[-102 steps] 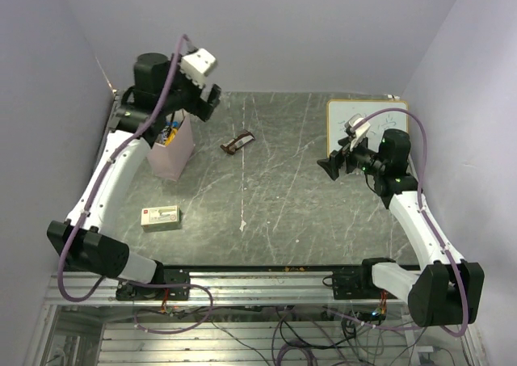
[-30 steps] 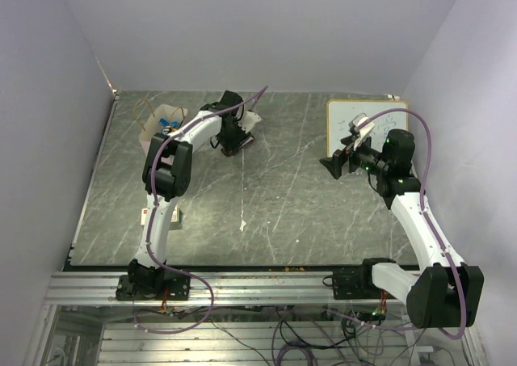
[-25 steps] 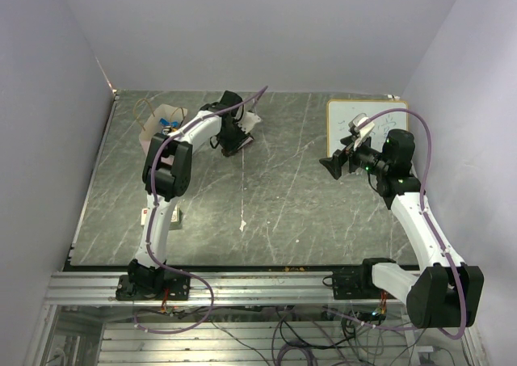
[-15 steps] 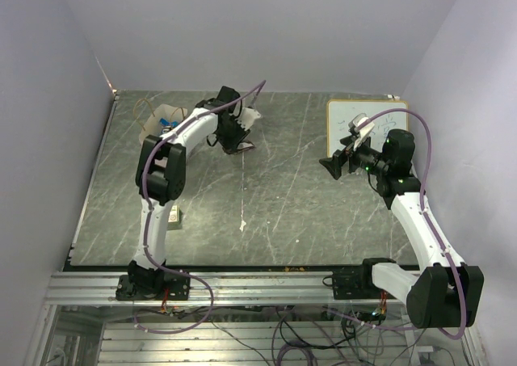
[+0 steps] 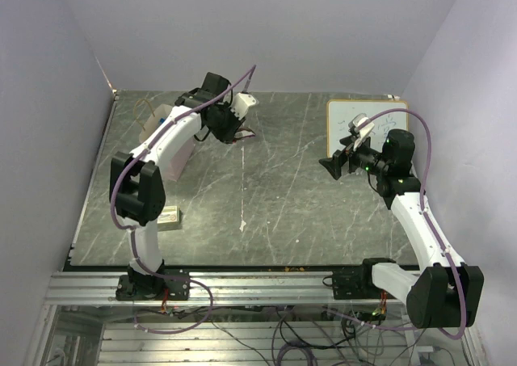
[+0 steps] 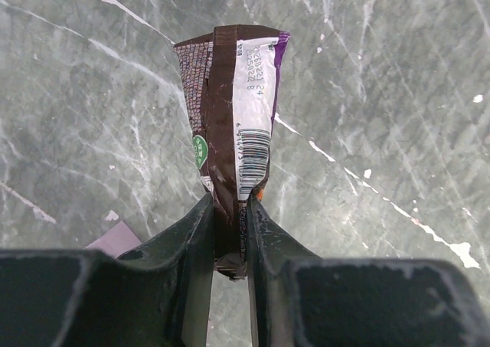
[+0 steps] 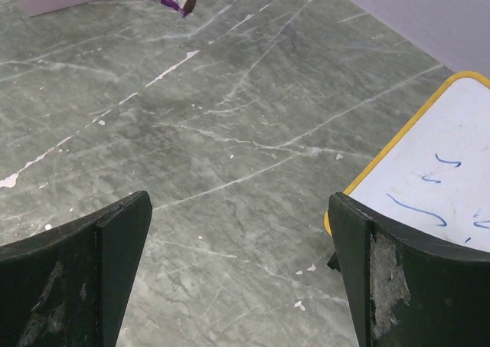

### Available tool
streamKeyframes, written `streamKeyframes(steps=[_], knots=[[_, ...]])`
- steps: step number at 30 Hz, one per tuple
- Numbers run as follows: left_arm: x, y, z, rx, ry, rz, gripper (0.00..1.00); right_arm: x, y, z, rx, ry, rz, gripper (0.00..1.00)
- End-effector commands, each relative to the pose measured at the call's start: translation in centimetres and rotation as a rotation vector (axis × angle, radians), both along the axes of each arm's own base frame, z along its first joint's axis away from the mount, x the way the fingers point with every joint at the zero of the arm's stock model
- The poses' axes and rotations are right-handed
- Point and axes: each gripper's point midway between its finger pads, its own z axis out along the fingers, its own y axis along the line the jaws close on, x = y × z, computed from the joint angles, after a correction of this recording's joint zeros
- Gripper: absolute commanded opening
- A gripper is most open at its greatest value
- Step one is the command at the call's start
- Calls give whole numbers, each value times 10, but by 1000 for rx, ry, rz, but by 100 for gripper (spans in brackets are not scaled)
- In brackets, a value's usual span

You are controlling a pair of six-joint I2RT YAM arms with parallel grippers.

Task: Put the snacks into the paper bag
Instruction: Pick up the snack from the center of the board, then place the snack in the paper bag.

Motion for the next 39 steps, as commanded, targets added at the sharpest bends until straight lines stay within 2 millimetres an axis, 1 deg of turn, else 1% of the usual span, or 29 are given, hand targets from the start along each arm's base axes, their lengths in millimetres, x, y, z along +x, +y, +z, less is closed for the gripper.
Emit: streamKeyframes(steps=[1, 7, 12, 15, 18, 21, 24, 26, 29, 32, 35, 39], knots=[[-18, -1, 47, -75, -58, -15, 29, 1, 0, 8, 4, -24, 6, 100], [-33, 14, 100, -109, -190, 25, 28, 1, 0, 9, 3, -26, 7, 100], [-44, 38, 148, -133, -352, 112, 27, 1, 0, 9, 3, -30, 7, 100], [-49, 61, 173, -144, -442, 190, 27, 1, 0, 9, 4, -28, 9, 100], [-55, 90, 197, -174, -514, 271, 26, 1, 0, 10, 4, -34, 8, 100], [-59, 121, 213, -205, -561, 350, 24, 1, 0, 8, 5, -29, 11, 100], [-60, 150, 216, -212, -577, 425, 24, 0, 1, 7, 7, -22, 16, 100], [-60, 174, 217, -209, -580, 487, 23, 0, 1, 7, 7, -25, 16, 100], [-58, 191, 212, -194, -569, 522, 23, 0, 1, 8, 6, -28, 14, 100], [-55, 199, 201, -155, -538, 529, 23, 0, 1, 9, 7, -32, 14, 100], [-50, 205, 186, -102, -494, 535, 24, -1, 1, 10, 6, -34, 16, 100], [-46, 203, 159, -64, -409, 508, 25, -1, 1, 11, 6, -38, 18, 100]])
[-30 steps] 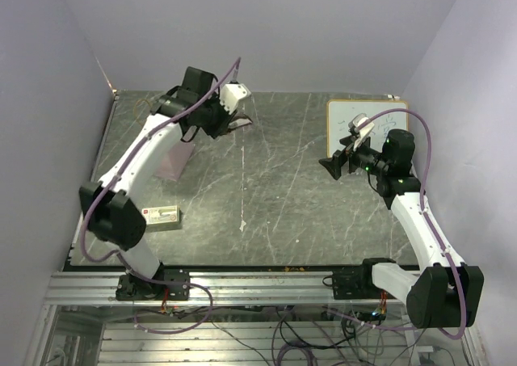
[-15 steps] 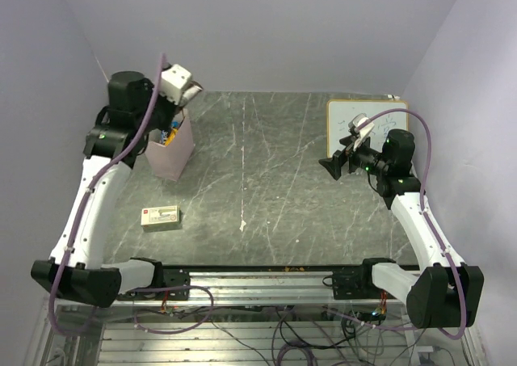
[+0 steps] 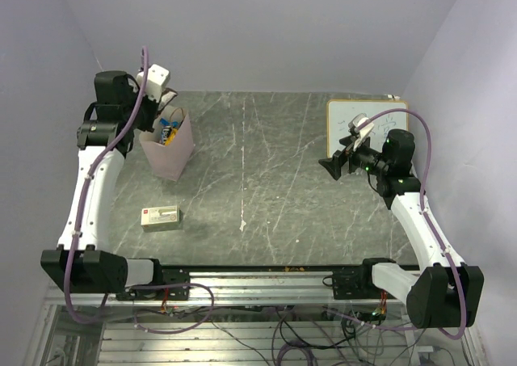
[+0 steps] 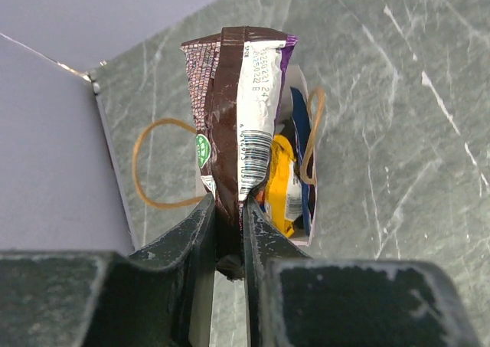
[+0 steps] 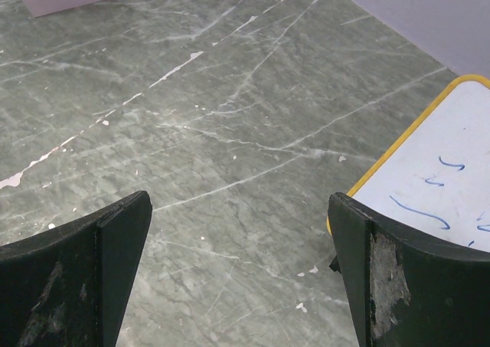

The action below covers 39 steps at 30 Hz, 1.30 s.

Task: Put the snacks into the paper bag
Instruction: Place the snack in the paper bag.

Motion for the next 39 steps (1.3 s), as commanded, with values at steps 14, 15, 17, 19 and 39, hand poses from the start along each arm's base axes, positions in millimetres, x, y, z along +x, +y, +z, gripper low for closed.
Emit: streamKeyframes(steps=[14, 15, 17, 19, 39], knots=[[17, 2, -58, 66, 207, -54, 26, -1, 0, 12, 2, -43, 7, 100], [17, 2, -60, 69, 216, -57, 26, -1, 0, 12, 3, -43, 7, 100], [17, 3, -64, 74, 229, -57, 27, -1, 0, 12, 3, -41, 9, 100], [18, 3, -67, 77, 236, -56, 27, -1, 0, 12, 4, -41, 9, 100], [25, 11, -81, 52, 241, 34, 29, -1, 0, 12, 6, -40, 11, 100]])
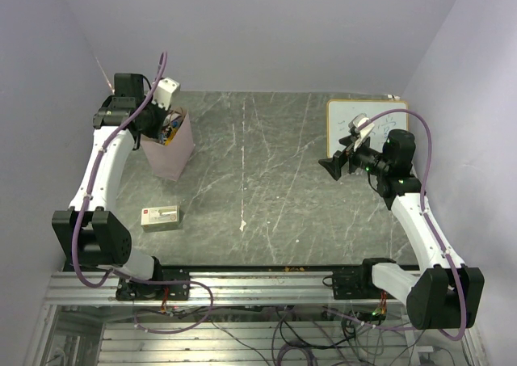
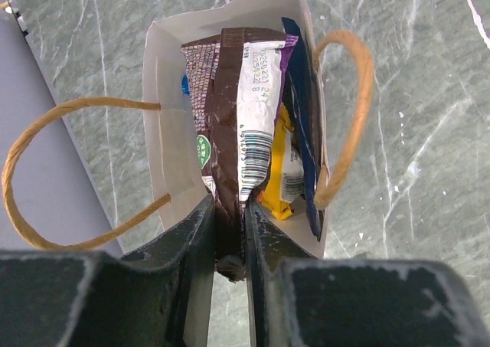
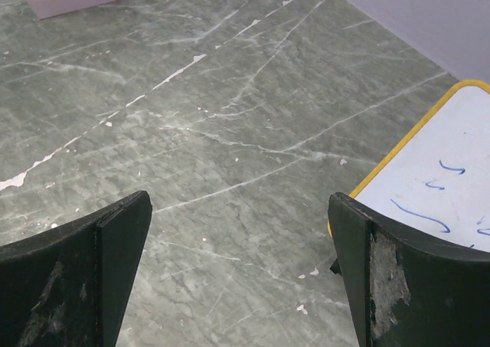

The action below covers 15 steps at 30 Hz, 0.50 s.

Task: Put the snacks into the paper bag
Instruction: Place the snack in the paper bag.

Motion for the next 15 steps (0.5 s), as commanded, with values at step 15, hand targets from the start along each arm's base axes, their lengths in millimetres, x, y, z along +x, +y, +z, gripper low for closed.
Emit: streamKeyframes(steps=[15], knots=[[13, 3, -12, -13, -13, 53, 31, 2, -1, 6, 1, -24, 0, 100]])
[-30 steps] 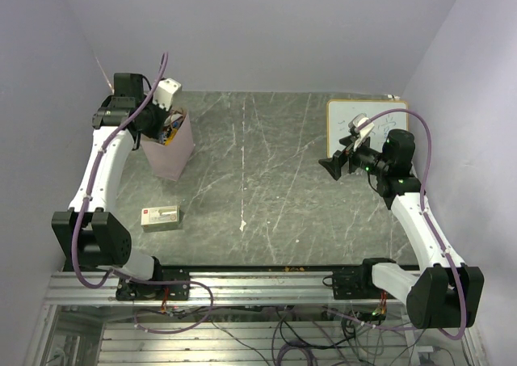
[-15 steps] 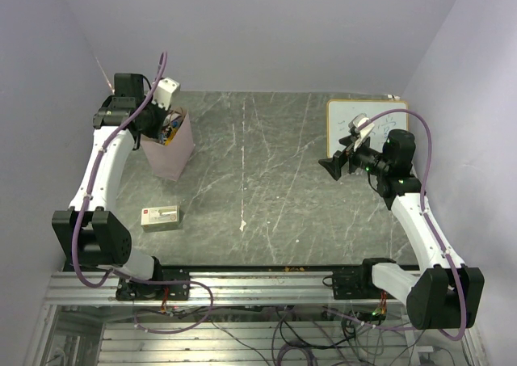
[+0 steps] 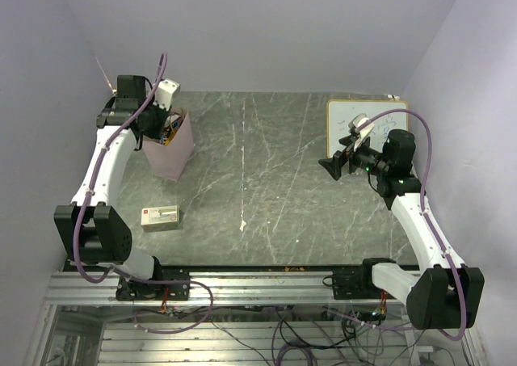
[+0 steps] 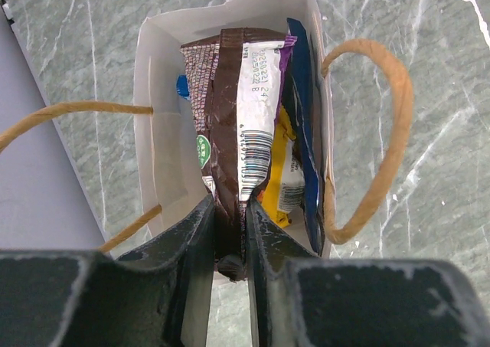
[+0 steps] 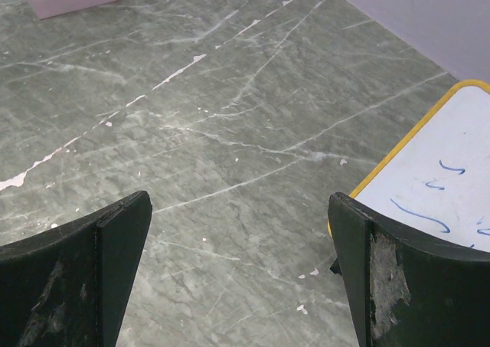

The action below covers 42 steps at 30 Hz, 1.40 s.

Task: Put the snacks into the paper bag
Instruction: Place the snack in the paper bag.

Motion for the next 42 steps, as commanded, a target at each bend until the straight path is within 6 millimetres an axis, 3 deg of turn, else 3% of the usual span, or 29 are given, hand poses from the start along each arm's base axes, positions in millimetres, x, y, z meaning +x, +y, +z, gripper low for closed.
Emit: streamKeyframes(steps=[1, 5, 9, 20, 27, 34, 39, 42], knots=[[5, 3, -3, 12, -8, 10, 31, 2, -2, 5, 0, -24, -1, 100], [3, 1, -7, 21, 19, -5, 43, 2, -2, 6, -2, -26, -2, 100], [1, 2, 6, 19, -14, -4, 51, 1, -2, 6, -1, -29, -1, 100], [-1, 8, 48, 43, -131, 22, 57, 1, -2, 7, -2, -32, -2, 100], [-10, 15, 85, 22, -286, 90, 61, 5, -7, 9, -24, -34, -30, 100], [-29, 25, 109, -8, -476, 176, 100, 34, -51, 17, -121, -30, -282, 100], [-34, 27, 116, -81, -503, 207, 98, 52, -76, 20, -157, 38, -436, 100], [-38, 23, 123, -155, -544, 219, 98, 61, -92, 33, -167, 43, -538, 100]])
